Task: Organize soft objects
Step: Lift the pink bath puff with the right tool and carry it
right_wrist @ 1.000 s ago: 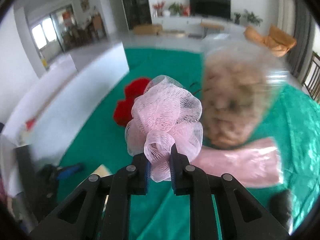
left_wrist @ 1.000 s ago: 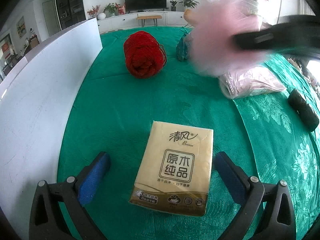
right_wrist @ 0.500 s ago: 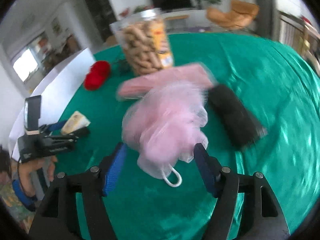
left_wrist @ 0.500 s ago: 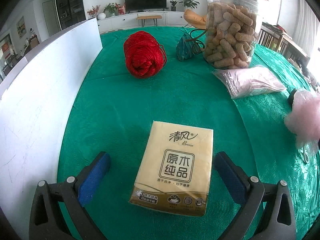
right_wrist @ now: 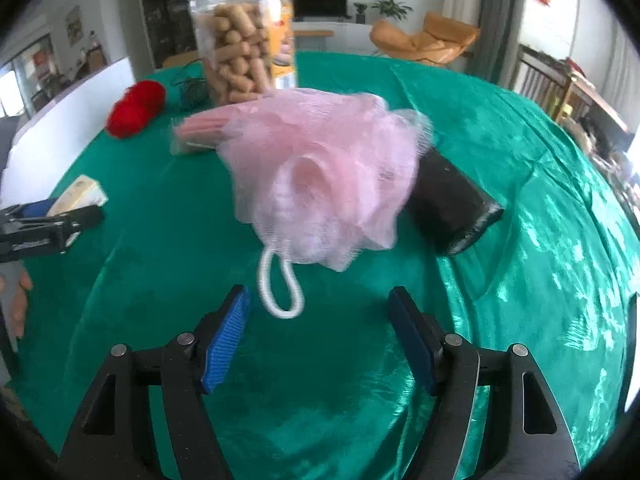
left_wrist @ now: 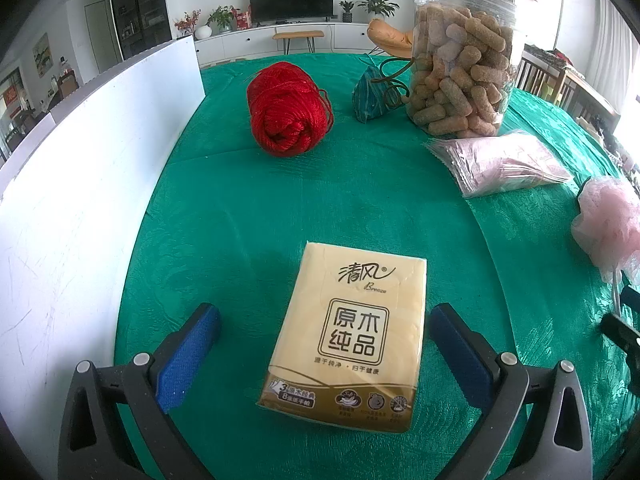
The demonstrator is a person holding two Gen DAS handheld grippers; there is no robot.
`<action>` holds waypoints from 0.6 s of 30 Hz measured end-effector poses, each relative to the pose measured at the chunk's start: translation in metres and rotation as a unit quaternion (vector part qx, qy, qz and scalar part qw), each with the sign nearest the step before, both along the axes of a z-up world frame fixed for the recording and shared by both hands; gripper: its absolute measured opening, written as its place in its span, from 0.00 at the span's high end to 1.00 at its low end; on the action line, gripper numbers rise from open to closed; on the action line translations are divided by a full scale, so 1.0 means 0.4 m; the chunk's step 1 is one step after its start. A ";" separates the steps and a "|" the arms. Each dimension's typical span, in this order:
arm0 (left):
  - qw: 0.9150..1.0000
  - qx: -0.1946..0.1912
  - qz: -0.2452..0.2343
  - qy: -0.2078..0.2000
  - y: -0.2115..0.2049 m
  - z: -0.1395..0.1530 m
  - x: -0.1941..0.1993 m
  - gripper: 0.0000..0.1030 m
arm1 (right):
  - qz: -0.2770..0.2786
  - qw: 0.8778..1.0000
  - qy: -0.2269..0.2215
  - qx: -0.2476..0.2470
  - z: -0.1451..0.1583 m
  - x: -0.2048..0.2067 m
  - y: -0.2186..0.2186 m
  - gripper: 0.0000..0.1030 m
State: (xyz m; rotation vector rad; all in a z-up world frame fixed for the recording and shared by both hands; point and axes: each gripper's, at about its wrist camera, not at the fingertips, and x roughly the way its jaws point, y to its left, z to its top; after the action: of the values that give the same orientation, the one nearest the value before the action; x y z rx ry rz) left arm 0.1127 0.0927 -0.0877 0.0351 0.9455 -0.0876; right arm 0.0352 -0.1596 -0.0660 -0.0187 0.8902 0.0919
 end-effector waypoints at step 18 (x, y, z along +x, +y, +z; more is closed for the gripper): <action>1.000 0.000 0.000 0.000 0.000 0.000 0.000 0.00 | 0.011 0.971 -0.211 0.111 0.170 -0.167 -0.072 0.20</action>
State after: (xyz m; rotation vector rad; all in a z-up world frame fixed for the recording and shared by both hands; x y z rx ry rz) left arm 0.1128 0.0928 -0.0878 0.0347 0.9453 -0.0878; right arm -0.0317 -0.1884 0.0019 0.1564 0.4500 0.2012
